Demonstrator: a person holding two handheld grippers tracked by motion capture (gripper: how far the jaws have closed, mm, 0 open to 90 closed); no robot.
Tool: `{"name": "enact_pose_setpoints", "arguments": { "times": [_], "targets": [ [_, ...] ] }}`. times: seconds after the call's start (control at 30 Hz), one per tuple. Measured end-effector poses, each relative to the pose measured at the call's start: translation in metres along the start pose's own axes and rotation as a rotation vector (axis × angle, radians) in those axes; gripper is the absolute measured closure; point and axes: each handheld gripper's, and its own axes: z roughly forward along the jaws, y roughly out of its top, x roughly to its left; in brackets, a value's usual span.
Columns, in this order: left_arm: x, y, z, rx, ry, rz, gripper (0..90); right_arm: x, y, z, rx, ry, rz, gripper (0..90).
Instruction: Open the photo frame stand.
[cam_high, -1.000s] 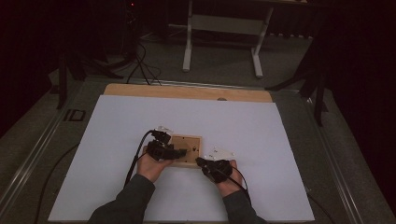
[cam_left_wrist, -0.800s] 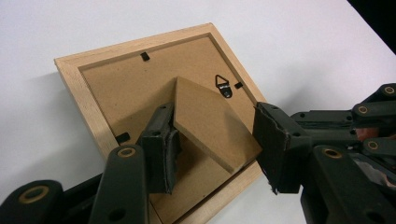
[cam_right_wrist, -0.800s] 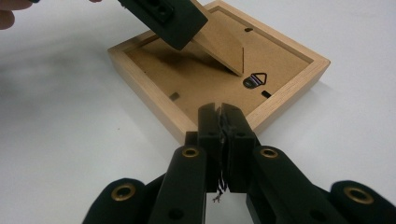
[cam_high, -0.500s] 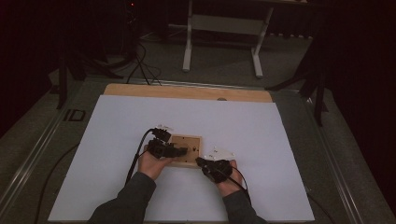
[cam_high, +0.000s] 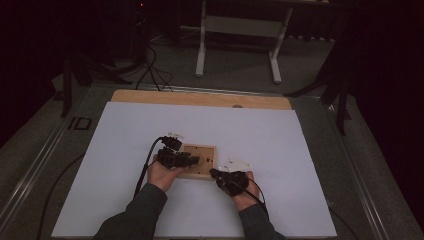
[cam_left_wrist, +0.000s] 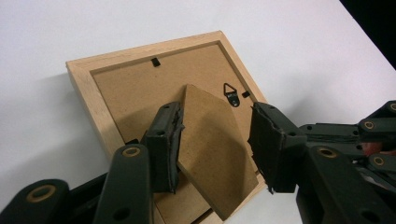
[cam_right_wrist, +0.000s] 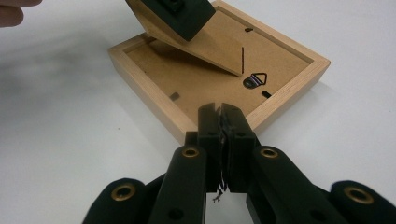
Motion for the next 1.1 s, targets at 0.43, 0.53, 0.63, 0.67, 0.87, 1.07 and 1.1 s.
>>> {"name": "enact_pose_setpoints", "arguments": {
  "times": [0.43,0.53,0.63,0.67,0.87,1.07,1.1],
  "targets": [
    [-0.0034,-0.0058,-0.0005,0.018,0.015,0.004,46.0,0.0000,-0.0001,-0.0001,0.000,0.001,-0.001,86.8],
    [-0.0022,-0.0073,-0.0004,0.026,0.023,-0.001,45.3,0.0001,-0.0001,-0.0001,0.000,0.001,0.000,86.8],
    [-0.0018,-0.0074,-0.0002,0.030,0.019,-0.004,46.3,0.0001,-0.0001,-0.0001,0.000,0.001,0.000,86.8],
    [-0.0019,-0.0072,-0.0002,0.031,0.018,-0.005,47.6,0.0001,-0.0001,-0.0001,0.000,0.001,0.000,86.7],
    [-0.0015,-0.0068,0.0025,0.046,0.022,-0.021,53.3,-0.0001,-0.0002,-0.0001,-0.001,0.002,-0.001,86.7],
    [-0.0013,-0.0062,0.0024,0.046,0.022,-0.024,55.0,-0.0001,-0.0002,0.0000,-0.001,0.003,0.000,86.0],
    [-0.0014,-0.0062,0.0022,0.048,0.022,-0.020,55.2,0.0000,-0.0002,0.0000,-0.001,0.004,-0.001,85.3]
  ]
}}
